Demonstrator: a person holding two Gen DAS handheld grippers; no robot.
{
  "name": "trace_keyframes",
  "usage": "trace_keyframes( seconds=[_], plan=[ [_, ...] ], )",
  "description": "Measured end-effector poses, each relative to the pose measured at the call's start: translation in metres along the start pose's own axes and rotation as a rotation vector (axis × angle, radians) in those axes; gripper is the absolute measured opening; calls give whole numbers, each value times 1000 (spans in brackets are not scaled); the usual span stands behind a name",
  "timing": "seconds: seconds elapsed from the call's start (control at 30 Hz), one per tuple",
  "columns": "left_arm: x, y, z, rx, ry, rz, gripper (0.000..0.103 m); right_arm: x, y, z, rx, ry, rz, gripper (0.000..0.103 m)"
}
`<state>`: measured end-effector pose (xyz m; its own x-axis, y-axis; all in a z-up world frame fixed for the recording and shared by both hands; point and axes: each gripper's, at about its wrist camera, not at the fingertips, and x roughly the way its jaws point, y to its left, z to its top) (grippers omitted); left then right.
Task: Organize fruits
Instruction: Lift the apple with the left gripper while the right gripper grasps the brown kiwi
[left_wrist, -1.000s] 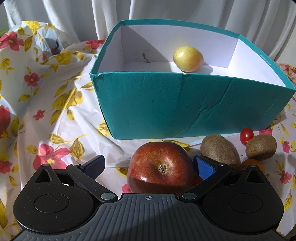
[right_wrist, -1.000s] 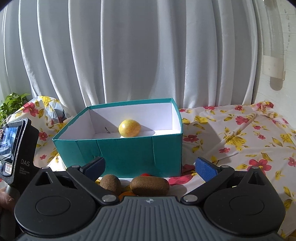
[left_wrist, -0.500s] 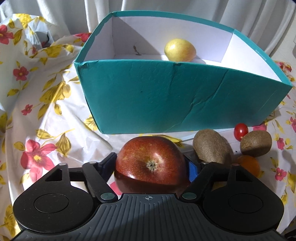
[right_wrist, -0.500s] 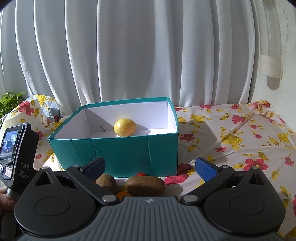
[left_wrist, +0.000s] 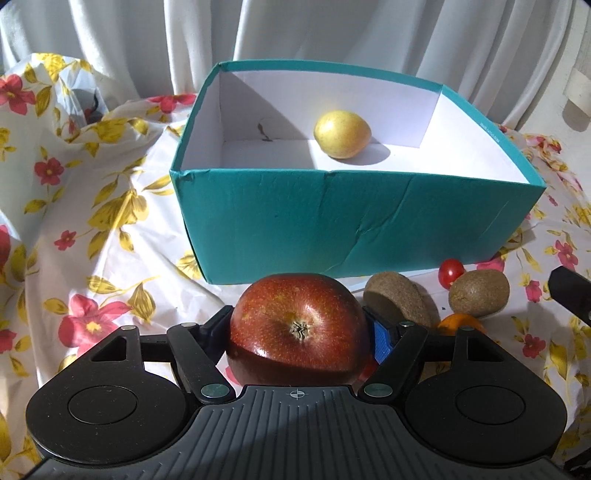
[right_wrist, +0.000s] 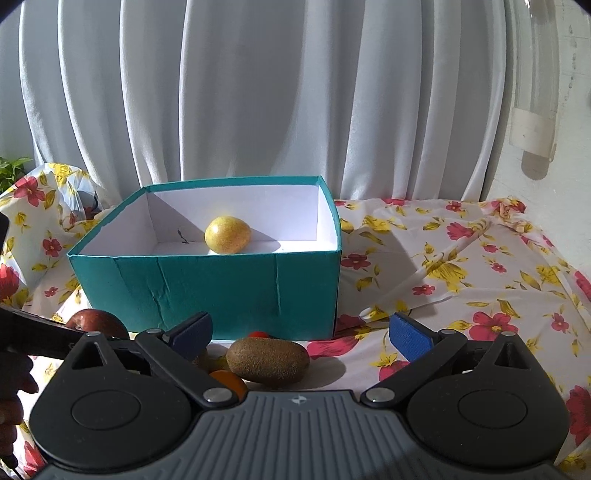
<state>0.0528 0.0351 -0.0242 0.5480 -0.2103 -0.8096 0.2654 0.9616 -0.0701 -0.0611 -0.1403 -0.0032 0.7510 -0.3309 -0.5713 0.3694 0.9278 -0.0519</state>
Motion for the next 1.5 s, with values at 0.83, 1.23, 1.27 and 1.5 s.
trace_keyframes(
  seconds=[0.83, 1.23, 1.27, 1.5],
  plan=[
    [-20, 2, -2, 51, -41, -36, 78, 87, 19, -11, 6, 236, 29, 86],
    [-18, -1, 2, 74, -37, -51, 78, 88, 19, -13, 28, 244, 36, 71],
    [-20, -2, 3, 79, -42, -54, 78, 84, 18, -11, 29, 232, 31, 71],
    [-37, -15, 12, 131, -99, -70, 78, 51, 8, 8, 35, 130, -1, 71]
  ],
)
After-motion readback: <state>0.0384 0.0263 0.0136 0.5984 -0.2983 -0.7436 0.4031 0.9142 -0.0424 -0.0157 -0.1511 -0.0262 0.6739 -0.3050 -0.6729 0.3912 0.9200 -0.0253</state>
